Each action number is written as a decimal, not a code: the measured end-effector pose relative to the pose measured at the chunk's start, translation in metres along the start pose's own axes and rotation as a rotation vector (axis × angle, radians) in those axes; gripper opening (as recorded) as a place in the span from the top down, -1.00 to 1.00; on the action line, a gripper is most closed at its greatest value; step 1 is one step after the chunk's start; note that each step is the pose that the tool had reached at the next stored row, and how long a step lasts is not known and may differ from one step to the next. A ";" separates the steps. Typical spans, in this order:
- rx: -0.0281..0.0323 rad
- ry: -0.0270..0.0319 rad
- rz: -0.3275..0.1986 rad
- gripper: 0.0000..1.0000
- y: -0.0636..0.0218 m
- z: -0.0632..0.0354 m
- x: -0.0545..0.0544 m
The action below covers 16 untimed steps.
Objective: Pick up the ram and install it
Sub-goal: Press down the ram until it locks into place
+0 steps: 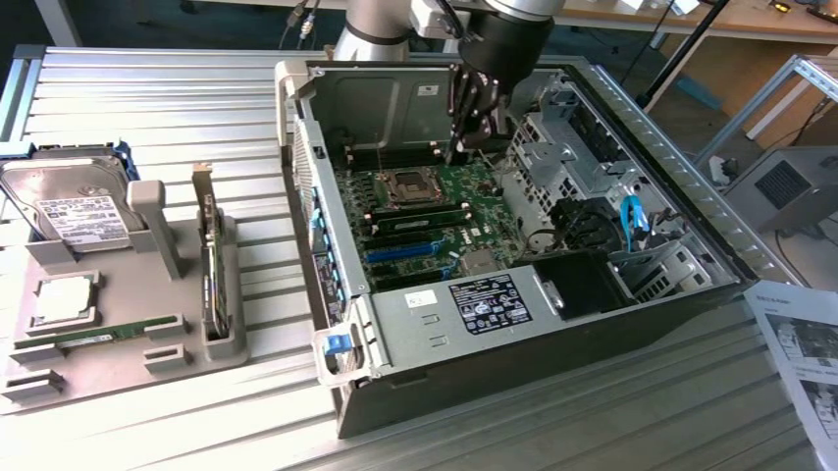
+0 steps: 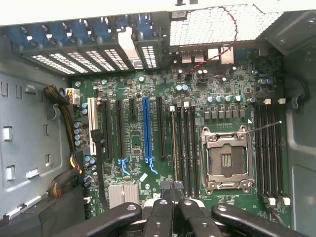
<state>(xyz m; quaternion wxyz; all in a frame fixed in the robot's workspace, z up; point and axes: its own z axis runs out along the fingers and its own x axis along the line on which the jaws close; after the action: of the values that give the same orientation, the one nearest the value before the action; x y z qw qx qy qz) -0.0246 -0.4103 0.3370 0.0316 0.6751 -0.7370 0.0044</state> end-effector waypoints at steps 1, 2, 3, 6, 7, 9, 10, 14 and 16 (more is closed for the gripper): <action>-0.0008 -0.0005 0.015 0.79 0.0000 0.0000 0.000; -0.0016 -0.0010 0.030 0.79 0.0000 0.0000 0.000; -0.0023 -0.0015 0.044 0.79 0.0000 0.0000 0.000; -0.0058 -0.0039 0.109 0.79 0.0000 0.0001 0.000; -0.0070 -0.0048 0.133 0.79 0.0000 0.0002 0.000; -0.0091 -0.0063 0.174 0.79 0.0000 0.0002 0.000; -0.0105 -0.0072 0.199 0.79 0.0000 0.0002 0.000; -0.0154 -0.0107 0.293 0.79 0.0000 0.0004 0.000; -0.0171 -0.0117 0.325 0.79 0.0000 0.0004 0.000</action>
<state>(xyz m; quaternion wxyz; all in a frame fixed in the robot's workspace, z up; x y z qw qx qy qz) -0.0246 -0.4103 0.3367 0.0319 0.5467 -0.8367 -0.0008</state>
